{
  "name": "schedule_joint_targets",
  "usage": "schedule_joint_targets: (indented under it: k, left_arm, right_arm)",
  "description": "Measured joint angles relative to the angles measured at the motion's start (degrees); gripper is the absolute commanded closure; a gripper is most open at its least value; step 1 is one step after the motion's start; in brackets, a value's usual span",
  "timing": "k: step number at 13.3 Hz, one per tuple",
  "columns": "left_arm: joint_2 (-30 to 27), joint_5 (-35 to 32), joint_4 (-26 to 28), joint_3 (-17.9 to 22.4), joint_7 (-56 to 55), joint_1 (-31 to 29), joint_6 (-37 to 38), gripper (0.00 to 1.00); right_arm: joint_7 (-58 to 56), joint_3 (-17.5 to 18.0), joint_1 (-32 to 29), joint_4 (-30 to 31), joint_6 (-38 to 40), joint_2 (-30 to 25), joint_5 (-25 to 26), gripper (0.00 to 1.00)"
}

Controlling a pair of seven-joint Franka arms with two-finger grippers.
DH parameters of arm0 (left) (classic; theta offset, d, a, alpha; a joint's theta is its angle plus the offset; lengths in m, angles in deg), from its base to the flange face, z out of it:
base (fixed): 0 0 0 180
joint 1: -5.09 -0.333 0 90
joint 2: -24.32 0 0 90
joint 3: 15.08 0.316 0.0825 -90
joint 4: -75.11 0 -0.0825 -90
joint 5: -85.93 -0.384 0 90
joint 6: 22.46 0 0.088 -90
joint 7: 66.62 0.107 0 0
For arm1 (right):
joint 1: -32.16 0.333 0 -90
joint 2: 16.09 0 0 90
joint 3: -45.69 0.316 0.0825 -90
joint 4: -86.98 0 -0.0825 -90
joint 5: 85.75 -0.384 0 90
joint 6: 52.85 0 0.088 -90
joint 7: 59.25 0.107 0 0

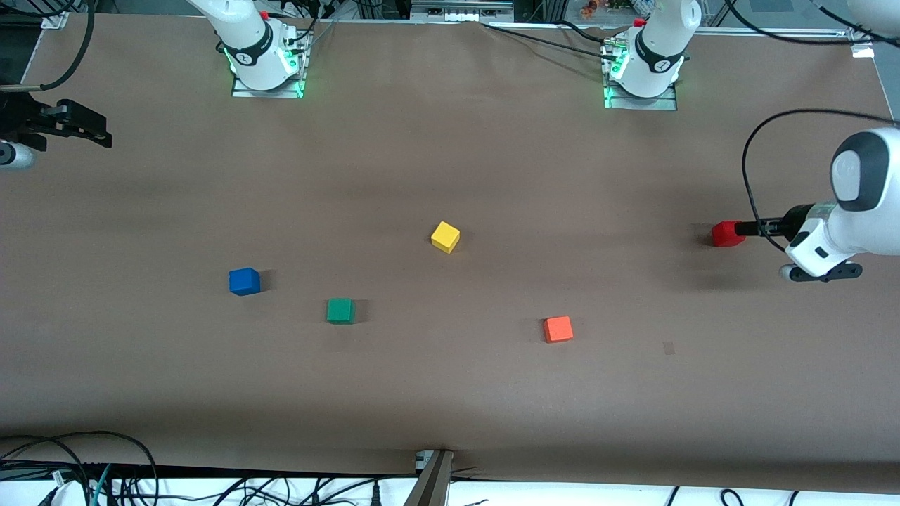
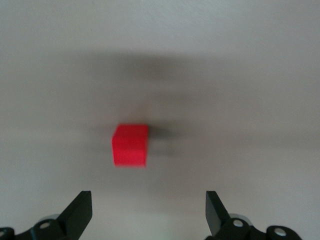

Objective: Pass red block to right arm, stack on blue
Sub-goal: 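Reach the left gripper down to the red cube and close on it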

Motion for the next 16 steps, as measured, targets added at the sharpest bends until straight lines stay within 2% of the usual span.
schedule_joint_targets:
  k: [3,7,13,16]
  left_arm:
    - [-1.07,-4.23,8.64,-0.12,0.38,-0.2,-10.95,0.0]
    - [-3.98,-5.25,18.83,-0.12,1.8,-1.15,-23.02,0.0]
    - [-3.97,-5.58,21.34,-0.11,4.02,-2.36,-25.62,0.0]
    - [-3.24,-5.59,23.18,-0.11,4.11,-2.92,-29.82,0.0]
  right_arm:
    - [0.0,0.0,0.0,-0.25,-0.07,0.06,0.0,0.0]
    - [0.0,-0.05,-0.01,-0.31,-0.11,0.17,0.0,0.0]
    - [0.0,-0.09,-0.01,-0.38,-0.26,0.51,0.0,0.0]
    - [0.0,-0.1,-0.01,-0.39,-0.29,0.54,0.0,0.0]
